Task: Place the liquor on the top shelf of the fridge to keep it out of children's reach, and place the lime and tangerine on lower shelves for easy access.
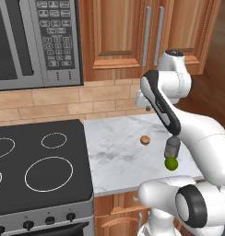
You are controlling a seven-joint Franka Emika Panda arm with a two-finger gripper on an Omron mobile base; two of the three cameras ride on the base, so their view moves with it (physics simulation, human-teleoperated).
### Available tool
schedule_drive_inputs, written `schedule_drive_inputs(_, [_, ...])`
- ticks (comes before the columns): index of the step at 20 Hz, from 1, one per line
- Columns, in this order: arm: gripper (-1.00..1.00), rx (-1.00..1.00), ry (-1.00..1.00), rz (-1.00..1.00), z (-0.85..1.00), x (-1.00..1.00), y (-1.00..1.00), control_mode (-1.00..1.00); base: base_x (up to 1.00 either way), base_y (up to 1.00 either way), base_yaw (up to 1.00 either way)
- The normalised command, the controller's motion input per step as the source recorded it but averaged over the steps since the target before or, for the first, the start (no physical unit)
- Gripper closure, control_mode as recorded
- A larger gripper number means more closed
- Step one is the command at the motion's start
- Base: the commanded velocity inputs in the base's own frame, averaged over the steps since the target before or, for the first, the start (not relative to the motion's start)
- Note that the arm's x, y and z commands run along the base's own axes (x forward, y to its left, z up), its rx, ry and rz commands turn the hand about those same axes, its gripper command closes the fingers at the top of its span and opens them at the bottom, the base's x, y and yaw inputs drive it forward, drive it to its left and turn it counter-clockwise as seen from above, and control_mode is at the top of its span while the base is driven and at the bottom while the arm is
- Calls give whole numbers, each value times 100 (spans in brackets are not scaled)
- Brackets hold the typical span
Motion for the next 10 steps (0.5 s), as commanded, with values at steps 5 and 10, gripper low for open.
schedule_drive_inputs(5, [-100, 0, -2, -4, -8, -7, -2, -100, 0, 0, 0])
schedule_drive_inputs(10, [-100, 0, -4, -9, -40, -26, -6, -100, 0, 0, 0])
